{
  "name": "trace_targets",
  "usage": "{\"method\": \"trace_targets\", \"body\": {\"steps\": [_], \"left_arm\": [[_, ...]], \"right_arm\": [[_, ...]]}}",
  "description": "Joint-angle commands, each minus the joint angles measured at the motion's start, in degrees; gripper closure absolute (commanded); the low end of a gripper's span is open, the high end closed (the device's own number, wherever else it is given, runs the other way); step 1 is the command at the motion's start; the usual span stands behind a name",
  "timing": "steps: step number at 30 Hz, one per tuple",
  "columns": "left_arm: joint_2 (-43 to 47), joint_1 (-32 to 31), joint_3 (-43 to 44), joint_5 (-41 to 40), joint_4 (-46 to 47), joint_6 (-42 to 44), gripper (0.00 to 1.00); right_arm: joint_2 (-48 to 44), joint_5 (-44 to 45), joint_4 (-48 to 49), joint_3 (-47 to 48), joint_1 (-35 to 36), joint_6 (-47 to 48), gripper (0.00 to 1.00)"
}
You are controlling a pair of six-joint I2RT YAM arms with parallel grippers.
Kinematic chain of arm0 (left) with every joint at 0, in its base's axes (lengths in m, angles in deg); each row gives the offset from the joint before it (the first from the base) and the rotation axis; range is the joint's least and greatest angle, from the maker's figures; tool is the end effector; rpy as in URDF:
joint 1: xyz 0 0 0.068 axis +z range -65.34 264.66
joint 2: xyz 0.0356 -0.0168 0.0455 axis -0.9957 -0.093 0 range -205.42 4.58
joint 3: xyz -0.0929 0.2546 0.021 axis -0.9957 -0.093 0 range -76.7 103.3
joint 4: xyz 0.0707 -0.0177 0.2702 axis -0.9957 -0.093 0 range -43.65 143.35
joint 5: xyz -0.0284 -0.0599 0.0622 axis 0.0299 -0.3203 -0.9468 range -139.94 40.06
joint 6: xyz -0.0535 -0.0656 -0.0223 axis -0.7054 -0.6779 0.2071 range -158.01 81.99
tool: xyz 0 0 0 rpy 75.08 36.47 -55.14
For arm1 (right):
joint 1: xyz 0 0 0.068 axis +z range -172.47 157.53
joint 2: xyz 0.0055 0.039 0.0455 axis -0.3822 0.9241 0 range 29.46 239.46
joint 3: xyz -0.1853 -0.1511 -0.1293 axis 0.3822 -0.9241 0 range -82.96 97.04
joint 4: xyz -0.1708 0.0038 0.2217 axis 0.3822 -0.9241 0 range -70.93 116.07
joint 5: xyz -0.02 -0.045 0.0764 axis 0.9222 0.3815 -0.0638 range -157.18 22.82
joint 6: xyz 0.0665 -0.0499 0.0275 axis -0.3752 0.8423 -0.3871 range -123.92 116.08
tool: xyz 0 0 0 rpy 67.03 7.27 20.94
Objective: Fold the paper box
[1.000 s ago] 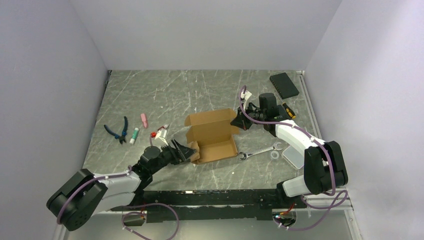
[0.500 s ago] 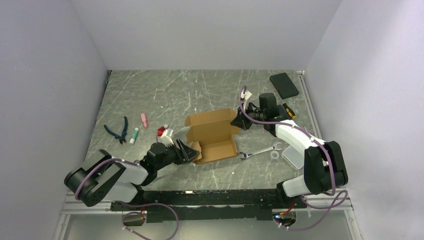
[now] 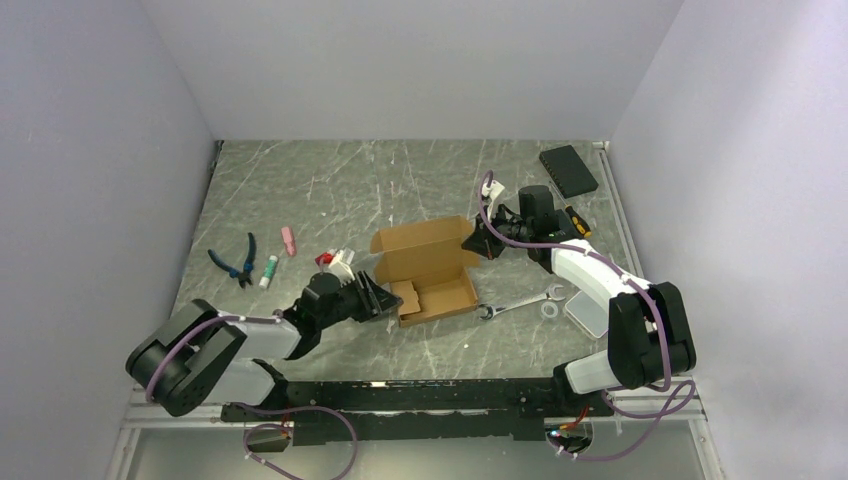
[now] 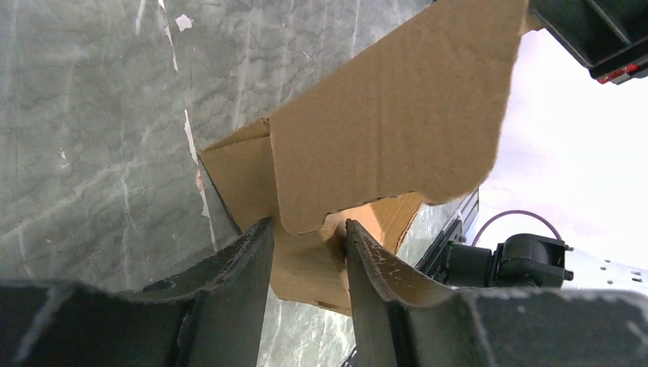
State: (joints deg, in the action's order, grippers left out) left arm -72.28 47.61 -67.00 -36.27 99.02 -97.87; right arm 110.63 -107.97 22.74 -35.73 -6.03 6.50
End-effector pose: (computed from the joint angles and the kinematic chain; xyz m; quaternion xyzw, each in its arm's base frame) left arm 0.1942 -0.1696 0.0943 -0.0966 0.8177 -0.4836 0.2970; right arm 0.3100 0.1444 0.1950 -0.3455 0.7809 0.3337 0.3992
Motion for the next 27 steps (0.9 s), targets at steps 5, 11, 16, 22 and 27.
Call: {"method": "trace_targets", "body": {"steps": [5,11,16,22,27], "left_arm": [[5.31,0.07,8.20,-2.68,-20.60,1.31,0.58],[5.30,-1.80,14.97,-6.27,-34.61,3.75,0.60],[3.25,-7.15,21.50,-14.37,-45.28,4.61,0.61],[-1.43,-12.20,29.97,-23.63,-58.37,4.92,0.66],[-5.80,-14.83,36.92,-28.35,-67.43,5.65,0.66]], "right_arm": [[-0.33,-1.68,0.20,2.00,0.52,0.43,1.00],[-0.35,-1.39,0.08,2.00,0.77,0.66,1.00],[-0.34,-1.39,0.07,2.00,0.87,0.66,1.00],[-0.38,-1.48,0.03,2.00,0.94,0.66,1.00],[-0.47,-1.56,0.06,2.08,0.95,0.73,1.00]]}}
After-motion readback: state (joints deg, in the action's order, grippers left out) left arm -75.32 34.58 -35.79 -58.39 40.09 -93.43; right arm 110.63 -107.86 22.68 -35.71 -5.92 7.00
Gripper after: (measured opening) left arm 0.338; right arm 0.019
